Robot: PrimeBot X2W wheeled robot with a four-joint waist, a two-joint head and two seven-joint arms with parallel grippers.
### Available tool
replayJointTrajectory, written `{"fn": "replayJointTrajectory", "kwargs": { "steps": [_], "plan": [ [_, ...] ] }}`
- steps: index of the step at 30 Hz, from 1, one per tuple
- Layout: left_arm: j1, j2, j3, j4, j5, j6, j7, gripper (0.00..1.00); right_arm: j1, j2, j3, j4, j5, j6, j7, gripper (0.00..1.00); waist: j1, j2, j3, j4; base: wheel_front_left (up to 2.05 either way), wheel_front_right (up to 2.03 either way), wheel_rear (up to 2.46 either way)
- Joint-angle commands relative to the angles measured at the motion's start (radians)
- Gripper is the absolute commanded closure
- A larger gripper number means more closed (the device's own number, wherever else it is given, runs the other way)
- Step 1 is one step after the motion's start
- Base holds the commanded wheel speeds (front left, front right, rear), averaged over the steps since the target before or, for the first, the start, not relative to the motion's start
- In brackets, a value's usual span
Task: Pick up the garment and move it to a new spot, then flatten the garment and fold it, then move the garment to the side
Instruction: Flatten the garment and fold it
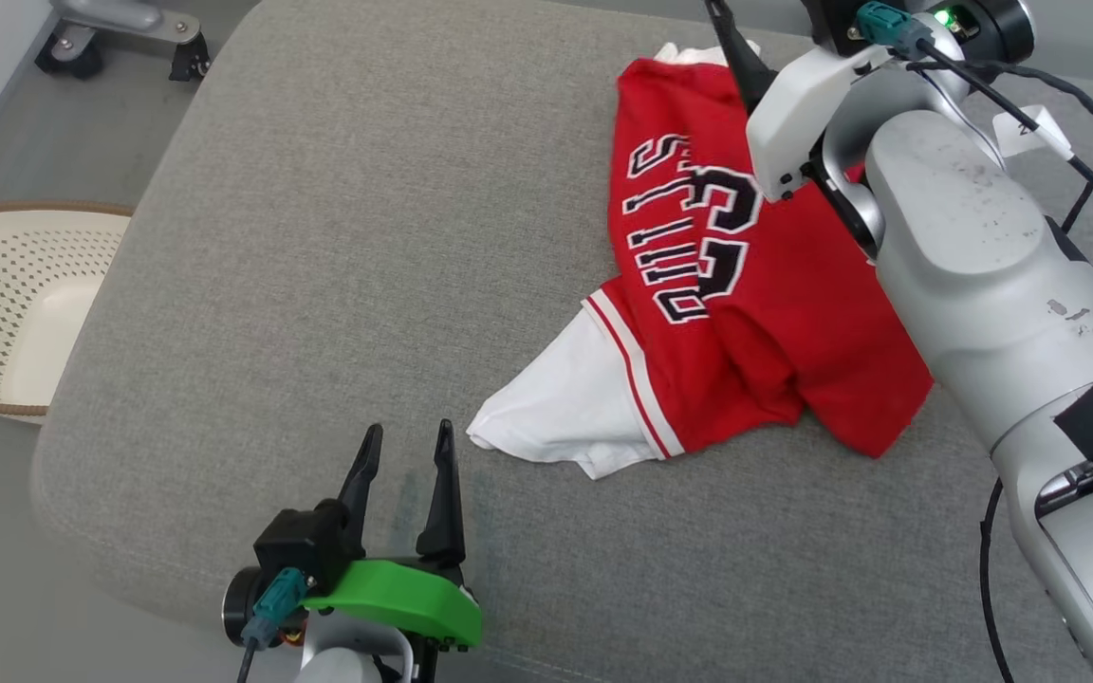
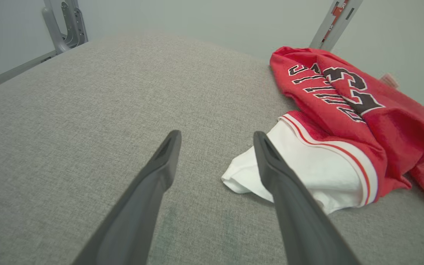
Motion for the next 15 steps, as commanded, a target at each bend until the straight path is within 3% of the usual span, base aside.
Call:
{"fn": "replayJointTrajectory", "kwargs": {
  "steps": [1,6,15],
  "plan": [
    [-0.018,-0.001,0.005,-0.002,0.009,0.0,-0.003,0.0,-0.013,0.001,0.001,0.006,0.012,-0.002,-0.016,0.0,-0.0001,0.0,-0.007,-0.043,0.0,0.0,0.0],
    [-0.004,0.001,0.023,0.003,0.027,0.0,-0.003,0.0,0.043,0.001,0.011,-0.009,0.074,-0.002,-0.042,0.0,-0.0001,0.0,-0.033,-0.125,0.0,0.0,0.0],
    [0.016,0.011,0.052,0.002,0.06,-0.008,-0.002,0.0,0.274,-0.076,-0.037,-0.098,0.195,-0.002,-0.051,0.0,-0.0001,0.0,-0.052,-0.251,0.0,0.0,0.0]
  ]
}}
